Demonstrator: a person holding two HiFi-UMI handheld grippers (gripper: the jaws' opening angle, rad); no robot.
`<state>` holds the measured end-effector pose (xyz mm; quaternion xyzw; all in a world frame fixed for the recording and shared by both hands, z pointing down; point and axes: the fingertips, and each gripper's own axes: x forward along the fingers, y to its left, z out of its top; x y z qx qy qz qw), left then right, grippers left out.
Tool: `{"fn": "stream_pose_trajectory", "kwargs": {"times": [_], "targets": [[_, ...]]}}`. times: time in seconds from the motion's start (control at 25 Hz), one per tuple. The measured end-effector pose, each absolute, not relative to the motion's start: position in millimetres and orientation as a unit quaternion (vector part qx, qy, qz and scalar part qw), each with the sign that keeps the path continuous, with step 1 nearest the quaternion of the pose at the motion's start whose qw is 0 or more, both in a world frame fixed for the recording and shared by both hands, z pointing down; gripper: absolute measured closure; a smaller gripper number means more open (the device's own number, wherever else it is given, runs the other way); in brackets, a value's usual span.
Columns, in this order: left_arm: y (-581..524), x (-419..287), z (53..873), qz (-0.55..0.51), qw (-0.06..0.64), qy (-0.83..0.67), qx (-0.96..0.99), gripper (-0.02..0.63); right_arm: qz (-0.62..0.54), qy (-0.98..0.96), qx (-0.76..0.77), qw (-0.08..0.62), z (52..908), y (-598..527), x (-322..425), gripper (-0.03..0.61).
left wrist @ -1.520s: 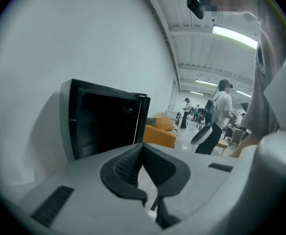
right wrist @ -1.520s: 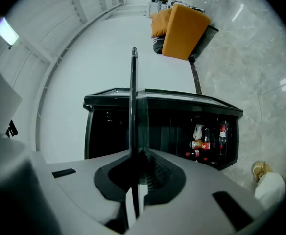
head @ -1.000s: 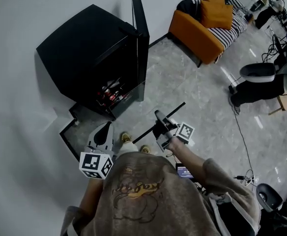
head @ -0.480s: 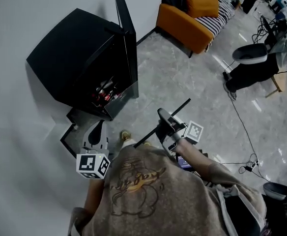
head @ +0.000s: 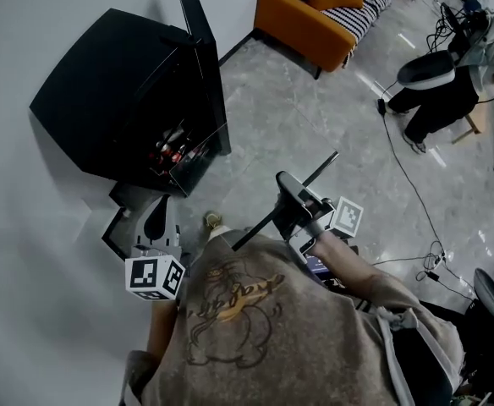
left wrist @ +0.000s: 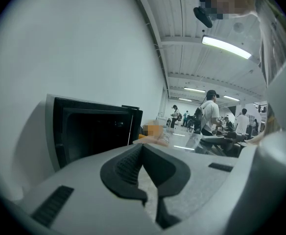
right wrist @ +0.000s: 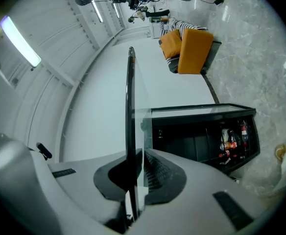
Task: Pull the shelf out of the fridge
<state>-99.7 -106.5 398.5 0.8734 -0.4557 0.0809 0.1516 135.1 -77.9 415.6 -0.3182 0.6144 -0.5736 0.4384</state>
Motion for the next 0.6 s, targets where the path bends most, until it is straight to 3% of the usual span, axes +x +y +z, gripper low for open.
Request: {"fn": "stream_pose_trajectory", "kwargs": {"times": [0.6], "targets": [[-105, -112, 409, 0.077, 0.158, -0.446, 0.878, 0.607, -0.537, 0.638, -0.308, 0.458, 398, -76, 146, 0.549]]}}
